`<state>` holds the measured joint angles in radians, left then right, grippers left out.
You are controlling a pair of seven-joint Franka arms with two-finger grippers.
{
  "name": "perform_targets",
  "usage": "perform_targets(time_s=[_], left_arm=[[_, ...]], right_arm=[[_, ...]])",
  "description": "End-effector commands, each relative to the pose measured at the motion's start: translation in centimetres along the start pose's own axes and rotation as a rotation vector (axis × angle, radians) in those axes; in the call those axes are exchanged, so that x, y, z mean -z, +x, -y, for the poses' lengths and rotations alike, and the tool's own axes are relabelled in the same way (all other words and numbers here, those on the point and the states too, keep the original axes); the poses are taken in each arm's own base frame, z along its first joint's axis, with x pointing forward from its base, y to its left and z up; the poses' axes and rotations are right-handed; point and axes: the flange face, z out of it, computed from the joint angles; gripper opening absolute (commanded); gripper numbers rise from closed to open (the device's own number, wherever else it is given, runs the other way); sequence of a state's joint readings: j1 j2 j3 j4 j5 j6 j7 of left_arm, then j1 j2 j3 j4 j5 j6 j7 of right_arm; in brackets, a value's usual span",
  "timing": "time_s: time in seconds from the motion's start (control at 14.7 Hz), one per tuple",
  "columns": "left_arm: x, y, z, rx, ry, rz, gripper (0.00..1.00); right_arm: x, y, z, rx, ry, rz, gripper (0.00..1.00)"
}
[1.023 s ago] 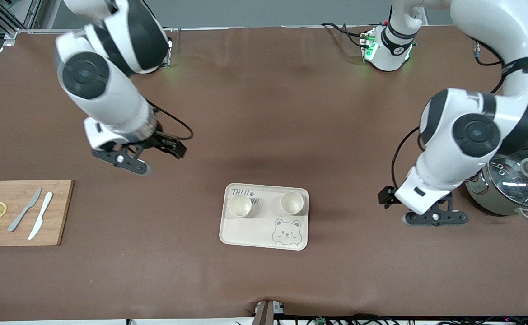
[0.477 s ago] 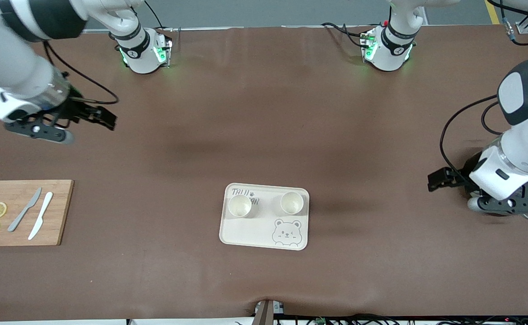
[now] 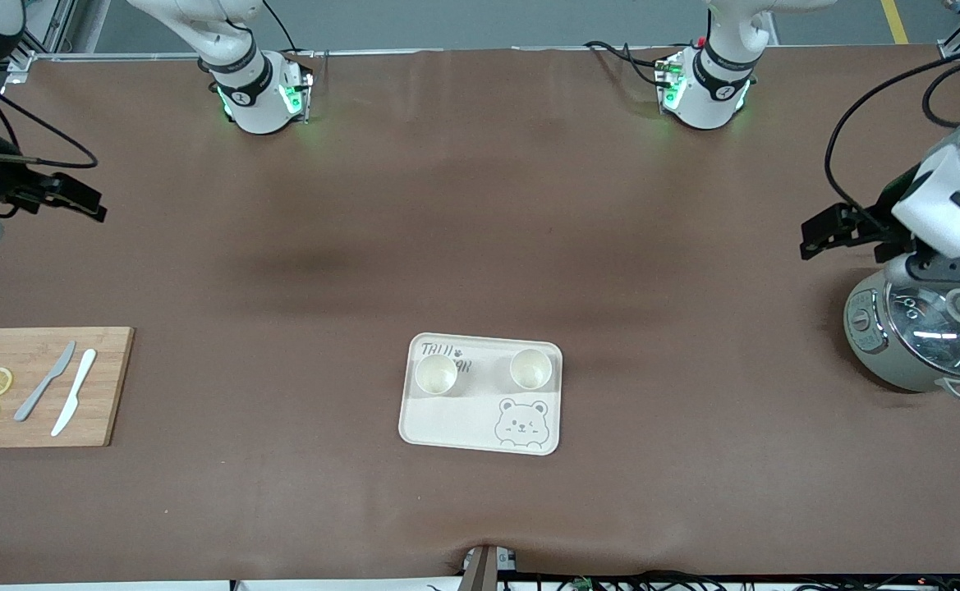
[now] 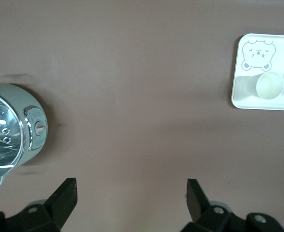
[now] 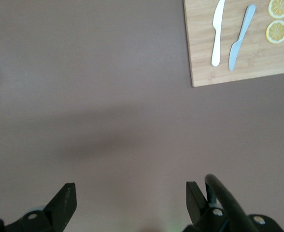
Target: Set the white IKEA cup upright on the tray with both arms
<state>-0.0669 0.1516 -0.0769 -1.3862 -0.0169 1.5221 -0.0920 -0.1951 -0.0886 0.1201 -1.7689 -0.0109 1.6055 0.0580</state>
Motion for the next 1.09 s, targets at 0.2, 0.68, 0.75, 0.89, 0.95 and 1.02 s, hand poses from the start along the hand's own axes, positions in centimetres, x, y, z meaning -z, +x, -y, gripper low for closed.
perform_targets(time_s=[0.2,0.68,0.75,0.89,0.95,1.02], left_arm=[[0.3,-1.3,0.9,-0.006,0.055,0.006,1.0],[3.4,-5.4,0.4,-0.012,0.05,-0.015,1.0],[3.6,-5.4,0.4,-0.014,0.046,-0.022,1.0],[3.4,-5.2,0.5,-0.043,0.061,-0.02,1.0],[3.3,-5.2,0.8,-0.077,0.065,-0.017,1.0],[3.2,-5.1,1.2,-0.095,0.065,-0.013,1.0]], right_arm=[[-0.3,-0.1,0.1,0.024,0.015,-0.012,1.0],[0.0,-0.2,0.1,0.026,0.015,-0.014,1.0],[-0.1,-0.1,0.1,0.028,0.015,-0.014,1.0],[0.0,-0.1,0.2,0.031,0.015,-0.017,1.0],[0.0,-0.1,0.3,0.032,0.015,-0.017,1.0],[0.0,-0.1,0.3,0.032,0.015,-0.017,1.0]])
